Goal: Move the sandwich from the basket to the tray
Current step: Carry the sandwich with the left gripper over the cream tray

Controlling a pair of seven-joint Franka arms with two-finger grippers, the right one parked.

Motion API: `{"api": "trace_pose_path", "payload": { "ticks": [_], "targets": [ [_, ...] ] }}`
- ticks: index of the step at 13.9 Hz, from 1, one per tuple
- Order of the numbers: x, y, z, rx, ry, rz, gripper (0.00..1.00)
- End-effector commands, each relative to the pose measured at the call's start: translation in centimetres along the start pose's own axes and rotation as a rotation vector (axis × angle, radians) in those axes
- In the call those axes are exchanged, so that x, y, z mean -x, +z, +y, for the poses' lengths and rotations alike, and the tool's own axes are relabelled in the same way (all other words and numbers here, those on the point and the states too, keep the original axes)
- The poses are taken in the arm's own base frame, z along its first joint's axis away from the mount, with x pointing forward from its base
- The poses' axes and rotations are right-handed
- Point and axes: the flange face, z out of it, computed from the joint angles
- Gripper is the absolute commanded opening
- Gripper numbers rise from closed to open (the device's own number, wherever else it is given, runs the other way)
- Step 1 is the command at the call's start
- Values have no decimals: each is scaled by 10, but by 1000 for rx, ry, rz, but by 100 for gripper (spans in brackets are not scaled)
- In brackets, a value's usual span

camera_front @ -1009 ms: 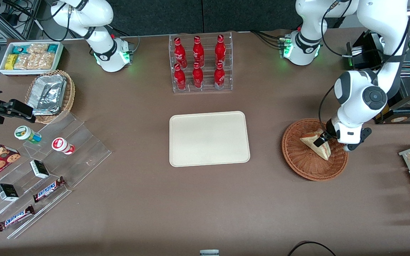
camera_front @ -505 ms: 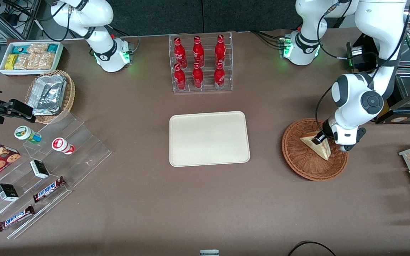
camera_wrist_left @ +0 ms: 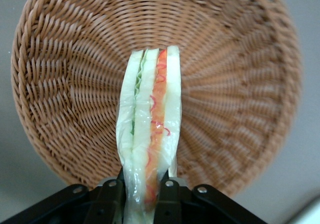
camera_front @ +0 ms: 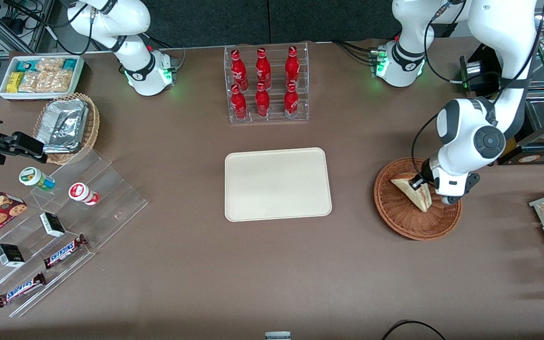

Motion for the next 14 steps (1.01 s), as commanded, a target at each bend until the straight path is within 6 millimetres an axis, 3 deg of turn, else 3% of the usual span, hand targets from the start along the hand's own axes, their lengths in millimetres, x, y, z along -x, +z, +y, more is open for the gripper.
{"api": "trace_pose_path", "payload": {
  "ticks": [1,3,7,9,14],
  "targets": [
    [6,-39,36,-39,74,11,0],
    [31,-48,67,-65,154,24,0],
    [101,-40,128,-80,315,35,0],
    [142,-30,167,-86,410,43,0],
    [216,-5,262,-69,561,45,0]
  ]
}}
